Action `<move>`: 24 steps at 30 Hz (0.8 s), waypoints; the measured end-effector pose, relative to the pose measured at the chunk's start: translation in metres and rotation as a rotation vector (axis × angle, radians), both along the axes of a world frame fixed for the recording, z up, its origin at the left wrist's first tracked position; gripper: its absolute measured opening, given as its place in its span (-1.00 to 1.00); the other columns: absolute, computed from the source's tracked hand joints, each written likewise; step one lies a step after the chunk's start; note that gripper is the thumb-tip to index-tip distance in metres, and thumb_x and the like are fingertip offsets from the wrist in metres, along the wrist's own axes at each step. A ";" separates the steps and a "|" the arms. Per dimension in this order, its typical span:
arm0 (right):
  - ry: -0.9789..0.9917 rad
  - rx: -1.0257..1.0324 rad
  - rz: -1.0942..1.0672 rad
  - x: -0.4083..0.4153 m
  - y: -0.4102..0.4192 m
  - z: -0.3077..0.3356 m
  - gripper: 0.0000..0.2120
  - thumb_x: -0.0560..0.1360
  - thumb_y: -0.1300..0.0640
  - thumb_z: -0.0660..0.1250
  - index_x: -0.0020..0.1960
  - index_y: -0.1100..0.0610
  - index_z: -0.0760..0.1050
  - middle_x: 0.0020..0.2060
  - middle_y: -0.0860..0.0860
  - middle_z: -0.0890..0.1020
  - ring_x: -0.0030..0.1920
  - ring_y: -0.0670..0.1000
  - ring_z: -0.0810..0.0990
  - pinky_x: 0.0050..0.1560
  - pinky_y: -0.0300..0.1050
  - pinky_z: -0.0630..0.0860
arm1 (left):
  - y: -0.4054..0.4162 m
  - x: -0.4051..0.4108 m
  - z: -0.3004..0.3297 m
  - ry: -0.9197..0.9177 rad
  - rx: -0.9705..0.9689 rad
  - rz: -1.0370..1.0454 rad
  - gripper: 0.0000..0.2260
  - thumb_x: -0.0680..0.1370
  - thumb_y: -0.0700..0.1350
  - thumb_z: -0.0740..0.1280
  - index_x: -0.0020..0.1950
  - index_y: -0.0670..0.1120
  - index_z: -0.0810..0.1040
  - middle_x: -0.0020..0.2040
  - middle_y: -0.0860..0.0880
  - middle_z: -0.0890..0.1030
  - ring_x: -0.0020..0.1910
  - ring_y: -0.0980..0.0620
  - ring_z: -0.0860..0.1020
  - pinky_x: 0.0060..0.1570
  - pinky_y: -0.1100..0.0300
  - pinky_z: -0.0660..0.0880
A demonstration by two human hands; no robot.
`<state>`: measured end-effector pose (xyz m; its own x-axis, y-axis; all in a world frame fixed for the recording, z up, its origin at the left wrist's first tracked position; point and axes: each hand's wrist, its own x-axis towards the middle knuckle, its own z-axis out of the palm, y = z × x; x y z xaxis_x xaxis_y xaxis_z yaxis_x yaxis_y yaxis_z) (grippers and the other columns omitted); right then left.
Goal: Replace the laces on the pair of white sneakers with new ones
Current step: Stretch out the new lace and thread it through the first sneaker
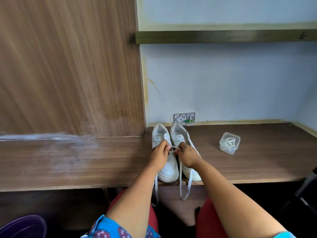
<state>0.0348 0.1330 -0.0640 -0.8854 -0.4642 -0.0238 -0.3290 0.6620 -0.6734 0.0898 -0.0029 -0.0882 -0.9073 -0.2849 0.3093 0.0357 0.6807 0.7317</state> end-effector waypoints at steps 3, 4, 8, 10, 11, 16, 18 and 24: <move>-0.115 -0.180 -0.050 0.001 0.001 -0.001 -0.82 0.64 0.10 0.05 0.04 0.19 0.34 0.01 0.15 0.64 -0.12 0.04 0.57 -0.11 -0.06 0.47 | -0.001 -0.001 -0.001 -0.011 0.033 -0.013 -0.89 0.64 -0.18 0.16 -0.09 -0.07 0.36 -0.02 0.02 0.64 -0.07 0.04 0.56 -0.19 0.28 0.34; -0.169 -0.253 -0.075 0.002 0.003 0.000 -0.83 0.64 0.10 0.03 0.06 0.19 0.31 -0.01 0.16 0.66 -0.23 -0.02 0.55 -0.21 -0.12 0.44 | -0.001 -0.001 -0.001 -0.012 0.045 -0.017 -0.87 0.64 -0.19 0.16 -0.10 -0.05 0.34 -0.01 0.01 0.64 -0.03 0.05 0.58 -0.17 0.28 0.35; -0.325 -0.443 -0.154 0.004 0.008 0.004 -0.83 0.65 0.12 0.00 0.17 0.15 0.27 -0.15 0.17 0.70 -0.56 -0.17 0.39 -0.52 -0.31 0.30 | -0.001 -0.002 -0.001 -0.040 0.074 -0.007 -0.85 0.64 -0.21 0.16 -0.12 -0.04 0.32 0.00 0.03 0.64 -0.02 0.07 0.57 -0.23 0.35 0.36; -0.308 -0.356 -0.110 0.004 0.010 0.008 -0.81 0.65 0.07 0.05 0.17 0.14 0.33 -0.16 0.13 0.71 -0.54 -0.21 0.43 -0.46 -0.29 0.35 | 0.000 -0.003 0.000 -0.054 0.117 -0.003 -0.84 0.64 -0.21 0.17 -0.13 -0.04 0.32 -0.02 0.02 0.62 -0.05 0.07 0.56 -0.29 0.49 0.34; -0.263 -0.263 -0.073 0.004 0.011 0.011 -0.78 0.63 0.02 0.10 0.15 0.14 0.38 -0.15 0.10 0.71 -0.41 -0.19 0.51 -0.34 -0.22 0.42 | 0.000 -0.004 0.001 -0.061 0.138 0.001 -0.84 0.64 -0.21 0.17 -0.13 -0.06 0.33 -0.03 0.01 0.61 -0.06 0.05 0.55 -0.30 0.52 0.32; 0.041 0.036 -0.036 -0.006 0.013 0.033 -0.69 0.63 0.02 0.13 0.08 0.20 0.53 0.00 0.11 0.63 0.05 0.12 0.57 -0.04 -0.14 0.43 | 0.001 -0.004 0.033 -0.029 0.187 0.043 -0.90 0.61 -0.19 0.25 -0.10 -0.10 0.44 -0.15 0.00 0.54 -0.19 0.05 0.47 -0.27 0.34 0.36; 0.110 -0.052 -0.066 -0.007 0.011 0.062 -0.76 0.61 0.16 0.14 0.03 0.19 0.58 -0.04 0.06 0.61 -0.02 0.07 0.56 -0.17 -0.22 0.37 | -0.001 -0.007 0.069 0.057 0.212 0.087 -0.92 0.60 -0.15 0.27 -0.09 -0.08 0.48 -0.16 0.01 0.53 -0.23 0.10 0.44 -0.19 0.24 0.37; 0.133 -0.629 -0.021 0.002 0.004 0.205 -0.69 0.62 0.26 0.10 -0.21 0.09 0.51 -0.38 -0.02 0.45 -0.40 -0.06 0.37 -0.35 -0.20 0.29 | 0.000 -0.003 0.235 0.401 0.437 0.059 -0.90 0.58 -0.13 0.32 -0.13 -0.05 0.50 -0.18 0.01 0.55 -0.18 0.06 0.46 -0.10 0.19 0.39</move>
